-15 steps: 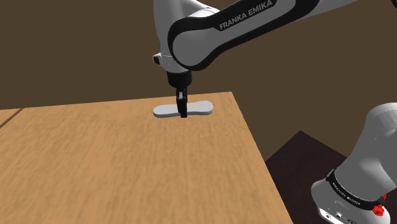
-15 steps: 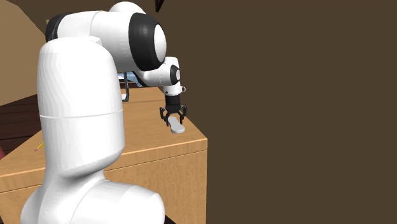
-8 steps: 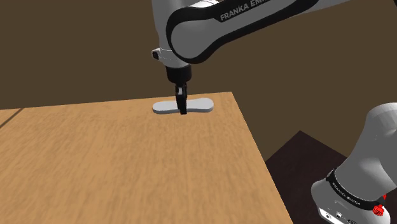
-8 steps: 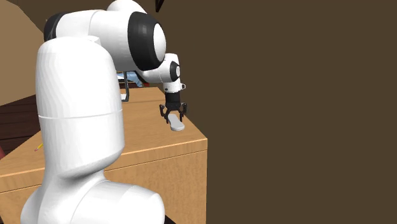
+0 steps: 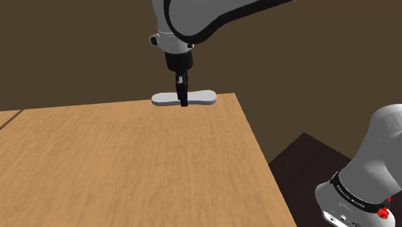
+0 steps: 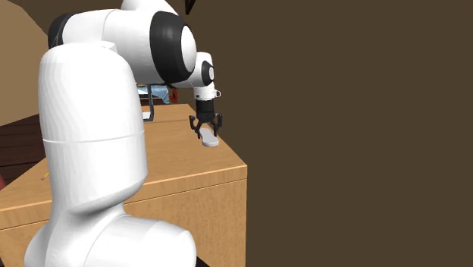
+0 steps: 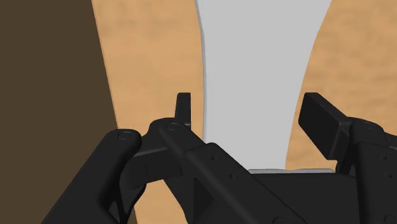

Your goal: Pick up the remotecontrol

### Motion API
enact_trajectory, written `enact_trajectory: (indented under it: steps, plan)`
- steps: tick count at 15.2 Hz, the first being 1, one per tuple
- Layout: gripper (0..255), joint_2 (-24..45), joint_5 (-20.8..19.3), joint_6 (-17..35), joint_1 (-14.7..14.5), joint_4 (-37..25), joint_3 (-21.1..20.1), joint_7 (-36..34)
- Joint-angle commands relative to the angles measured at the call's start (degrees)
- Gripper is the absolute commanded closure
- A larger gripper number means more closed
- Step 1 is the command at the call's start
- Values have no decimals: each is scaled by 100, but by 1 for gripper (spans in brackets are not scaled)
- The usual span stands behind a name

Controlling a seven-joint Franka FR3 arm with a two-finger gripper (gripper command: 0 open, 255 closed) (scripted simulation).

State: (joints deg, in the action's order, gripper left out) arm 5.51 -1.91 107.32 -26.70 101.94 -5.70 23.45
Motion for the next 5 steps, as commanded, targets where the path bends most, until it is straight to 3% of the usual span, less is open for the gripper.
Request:
enact_trajectory:
  steps: [1,5]
  plan:
    - [255,-42,6,-151,1,-109,0,7]
    - [255,-53,8,-314,1,-261,0,11]
